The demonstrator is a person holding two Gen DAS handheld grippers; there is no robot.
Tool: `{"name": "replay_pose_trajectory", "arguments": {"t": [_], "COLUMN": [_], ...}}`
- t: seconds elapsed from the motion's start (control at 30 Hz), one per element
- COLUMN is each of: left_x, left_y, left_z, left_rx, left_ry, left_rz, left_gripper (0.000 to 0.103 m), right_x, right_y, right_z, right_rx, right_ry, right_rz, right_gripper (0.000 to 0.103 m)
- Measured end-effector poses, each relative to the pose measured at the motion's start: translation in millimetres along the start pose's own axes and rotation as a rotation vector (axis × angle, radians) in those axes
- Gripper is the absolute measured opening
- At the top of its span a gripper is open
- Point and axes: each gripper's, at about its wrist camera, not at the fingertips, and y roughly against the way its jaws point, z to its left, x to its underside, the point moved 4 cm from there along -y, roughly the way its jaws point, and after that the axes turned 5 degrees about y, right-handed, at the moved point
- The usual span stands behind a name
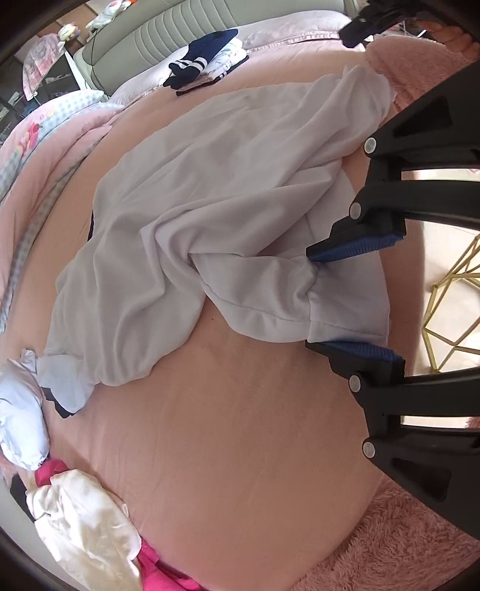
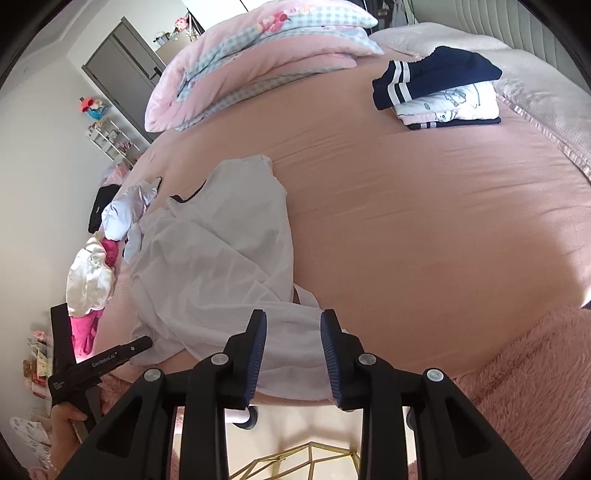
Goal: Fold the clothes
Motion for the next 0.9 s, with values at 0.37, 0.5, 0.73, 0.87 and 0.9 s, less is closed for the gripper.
{"name": "replay_pose_trajectory", "arguments": {"t": [0.37, 0.5, 0.73, 0.87, 0.9], "left_x": [-8, -40, -75, -70, -70], "left_y": [50, 98, 212, 214, 204], "left_z": [-46, -88, -103, -87, -82], "left_rx": [0.197, 0.266, 0.420, 0.396, 0.372], "left_ry": [-0.124, -0.222, -0.170, -0.161, -0.153], "left_rz": [-0.078, -0.176, -0.438, -0.455, -0.438], "left_gripper": [0.009, 0.009, 0.009, 0.009, 0.009], "right_x": [11, -37, -133, -133, -129], "right_y": [-70, -46, 116, 156, 150], "right_z": [25, 51, 60, 54, 50], "right_rx": [-0.147, -0.179, -0.245, -0.193, -0.158], "right_ry": [0.072, 0.106, 0.065, 0.105, 0.111], "right_rz": [0.231, 0.122, -0.339, -0.395, -0.374], "right_gripper": [0.007, 0.007, 0.005, 0.005, 0.005]}}
